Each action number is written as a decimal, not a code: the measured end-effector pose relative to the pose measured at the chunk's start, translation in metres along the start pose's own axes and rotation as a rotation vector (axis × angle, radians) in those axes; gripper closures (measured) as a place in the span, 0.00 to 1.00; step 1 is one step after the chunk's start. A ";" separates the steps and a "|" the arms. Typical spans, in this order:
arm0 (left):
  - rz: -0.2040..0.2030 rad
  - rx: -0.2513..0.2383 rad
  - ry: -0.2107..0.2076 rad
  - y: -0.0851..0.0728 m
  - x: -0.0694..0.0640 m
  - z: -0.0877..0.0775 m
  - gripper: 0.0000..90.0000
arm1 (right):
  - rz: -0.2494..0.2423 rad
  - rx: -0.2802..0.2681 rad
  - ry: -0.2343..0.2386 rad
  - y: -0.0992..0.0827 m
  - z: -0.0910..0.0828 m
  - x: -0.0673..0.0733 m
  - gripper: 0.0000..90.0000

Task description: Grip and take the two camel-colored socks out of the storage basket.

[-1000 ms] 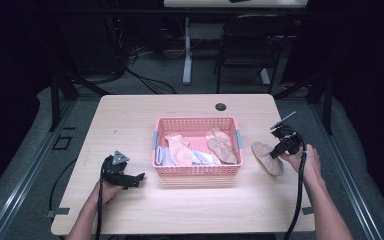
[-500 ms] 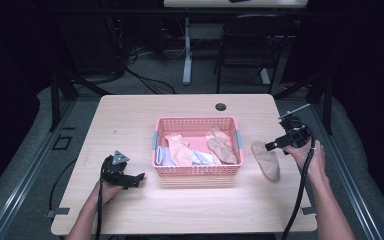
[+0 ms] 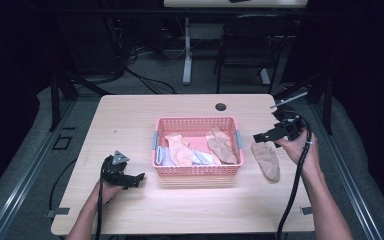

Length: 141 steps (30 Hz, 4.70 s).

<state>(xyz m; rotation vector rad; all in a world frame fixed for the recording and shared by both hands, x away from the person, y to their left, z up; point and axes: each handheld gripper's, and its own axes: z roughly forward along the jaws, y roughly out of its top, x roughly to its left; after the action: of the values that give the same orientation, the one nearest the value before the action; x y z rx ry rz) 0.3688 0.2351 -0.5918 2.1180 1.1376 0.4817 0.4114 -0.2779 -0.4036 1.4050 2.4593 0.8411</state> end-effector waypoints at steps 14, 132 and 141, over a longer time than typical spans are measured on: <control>0.000 0.000 0.000 0.000 0.000 0.000 0.00 | -0.244 0.210 0.118 0.051 0.091 0.085 0.10; -0.002 -0.001 0.000 0.000 0.000 0.000 0.00 | -0.091 0.140 -0.147 0.025 -0.020 0.021 0.92; -0.004 -0.001 0.000 0.000 0.000 0.000 0.00 | -0.026 0.136 -0.161 0.005 -0.025 -0.002 0.92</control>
<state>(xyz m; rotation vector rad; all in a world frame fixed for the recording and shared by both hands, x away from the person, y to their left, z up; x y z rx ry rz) 0.3686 0.2348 -0.5919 2.1146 1.1413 0.4807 0.4056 -0.2876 -0.3809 1.4206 2.4446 0.5407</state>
